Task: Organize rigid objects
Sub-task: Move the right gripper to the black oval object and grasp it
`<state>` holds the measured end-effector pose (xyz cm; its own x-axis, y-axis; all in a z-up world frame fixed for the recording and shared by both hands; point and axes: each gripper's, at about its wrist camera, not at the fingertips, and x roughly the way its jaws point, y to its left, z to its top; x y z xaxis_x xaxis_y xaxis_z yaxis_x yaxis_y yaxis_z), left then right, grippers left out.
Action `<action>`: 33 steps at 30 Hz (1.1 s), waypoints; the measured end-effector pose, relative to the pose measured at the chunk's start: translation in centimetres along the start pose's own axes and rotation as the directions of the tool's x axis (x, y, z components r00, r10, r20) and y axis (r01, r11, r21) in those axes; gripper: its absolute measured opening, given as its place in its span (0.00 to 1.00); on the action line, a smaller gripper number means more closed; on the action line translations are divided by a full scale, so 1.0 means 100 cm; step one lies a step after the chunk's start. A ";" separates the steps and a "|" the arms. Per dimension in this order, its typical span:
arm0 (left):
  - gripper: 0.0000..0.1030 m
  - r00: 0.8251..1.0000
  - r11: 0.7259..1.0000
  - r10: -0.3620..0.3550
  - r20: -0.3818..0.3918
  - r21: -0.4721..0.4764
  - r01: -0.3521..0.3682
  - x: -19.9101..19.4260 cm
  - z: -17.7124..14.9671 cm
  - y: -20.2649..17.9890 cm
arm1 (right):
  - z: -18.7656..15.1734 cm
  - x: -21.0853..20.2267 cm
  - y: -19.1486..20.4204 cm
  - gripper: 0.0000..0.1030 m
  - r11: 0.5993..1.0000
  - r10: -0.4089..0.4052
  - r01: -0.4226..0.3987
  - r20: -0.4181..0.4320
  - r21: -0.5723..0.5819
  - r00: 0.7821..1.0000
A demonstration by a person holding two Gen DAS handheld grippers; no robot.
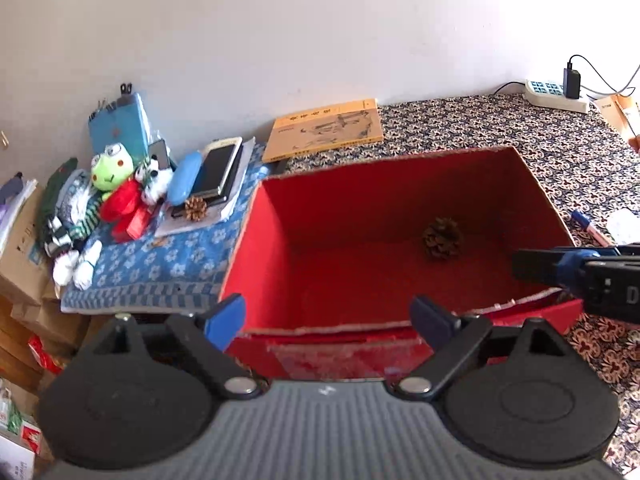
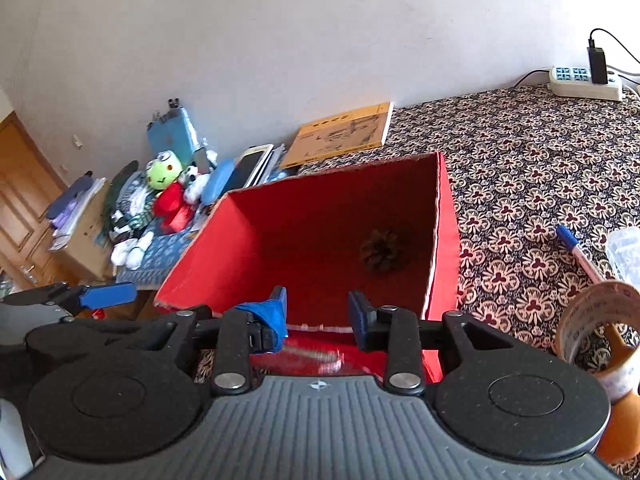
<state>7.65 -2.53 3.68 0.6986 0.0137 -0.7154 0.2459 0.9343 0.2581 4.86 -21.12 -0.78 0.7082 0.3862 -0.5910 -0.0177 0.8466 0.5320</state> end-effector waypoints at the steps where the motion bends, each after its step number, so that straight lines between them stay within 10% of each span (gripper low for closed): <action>1: 0.89 1.000 1.000 -0.008 -0.004 -0.008 0.008 -0.002 -0.002 0.002 | -0.002 -0.003 -0.002 0.16 1.000 0.010 -0.010 -0.003 0.002 1.000; 11: 0.89 0.972 0.971 -0.235 -0.028 -0.046 0.233 -0.013 -0.051 -0.002 | -0.038 -0.020 -0.030 0.16 0.999 0.033 -0.032 -0.051 0.010 0.998; 20: 0.89 0.822 0.840 -0.543 -0.169 -0.094 0.535 0.015 -0.095 -0.052 | -0.077 -0.002 -0.069 0.15 0.988 0.006 0.024 -0.188 0.154 0.982; 25: 0.92 0.787 0.811 -0.584 -0.201 -0.100 0.576 0.023 -0.104 -0.071 | -0.088 0.003 -0.080 0.15 0.976 0.036 0.014 -0.226 0.217 0.973; 33: 0.92 0.798 0.821 -0.569 -0.200 -0.081 0.566 0.038 -0.103 -0.083 | -0.098 0.011 -0.091 0.15 0.955 0.073 0.003 -0.244 0.295 0.967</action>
<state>1.31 -6.60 -7.89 0.2830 -0.4499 -0.8470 0.5423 0.8035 -0.2455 -1.10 -24.81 -12.19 0.5112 0.5246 -0.6808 0.1932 0.7018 0.6857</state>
